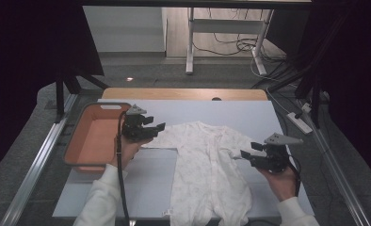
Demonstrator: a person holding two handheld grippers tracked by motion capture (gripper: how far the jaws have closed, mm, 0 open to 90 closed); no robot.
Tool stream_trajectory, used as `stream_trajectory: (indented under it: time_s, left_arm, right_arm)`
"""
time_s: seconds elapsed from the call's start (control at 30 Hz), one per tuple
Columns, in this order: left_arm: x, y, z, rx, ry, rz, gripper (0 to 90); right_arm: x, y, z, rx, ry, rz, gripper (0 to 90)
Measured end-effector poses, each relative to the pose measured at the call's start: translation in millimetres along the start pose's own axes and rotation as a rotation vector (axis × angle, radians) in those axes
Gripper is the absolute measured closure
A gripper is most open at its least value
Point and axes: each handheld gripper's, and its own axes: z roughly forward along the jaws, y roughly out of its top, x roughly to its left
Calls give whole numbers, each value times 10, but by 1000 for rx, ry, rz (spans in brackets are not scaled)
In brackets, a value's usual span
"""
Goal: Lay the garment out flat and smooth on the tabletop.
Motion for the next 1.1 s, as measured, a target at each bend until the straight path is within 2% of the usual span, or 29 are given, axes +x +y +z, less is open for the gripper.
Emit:
stream_trajectory:
  time_s: [0.07, 0.37, 0.5, 0.7, 0.8, 0.9, 0.93, 1.0, 1.1]
  left_arm:
    - [-29, 1, 24, 7, -8, 8, 383]
    - [-121, -18, 44, 18, -21, 35, 374]
    - [-159, -34, 24, 13, -18, 40, 374]
    - [-199, -56, -10, 11, -11, 48, 372]
    - [-216, -63, -41, 5, -11, 51, 372]
    - [-245, -67, -64, -3, -11, 54, 372]
    - [-259, -68, -77, -1, -10, 60, 372]
    - [-275, -74, -93, -4, -8, 63, 372]
    - [-287, -93, -123, -5, -1, 66, 372]
  right_arm:
    - [-146, 38, 89, 32, -14, 26, 394]
    - [-623, 45, 468, 139, -143, 36, 401]
    - [-805, -18, 625, 221, -156, 48, 408]
    - [-911, -90, 753, 290, -166, 40, 447]
    - [-966, -119, 777, 304, -151, 60, 531]
    - [-980, -112, 765, 304, -125, 49, 783]
    - [-978, -103, 769, 311, -113, 35, 839]
    - [-969, -78, 780, 322, -112, 8, 881]
    - [-1024, -39, 766, 306, -129, 9, 885]
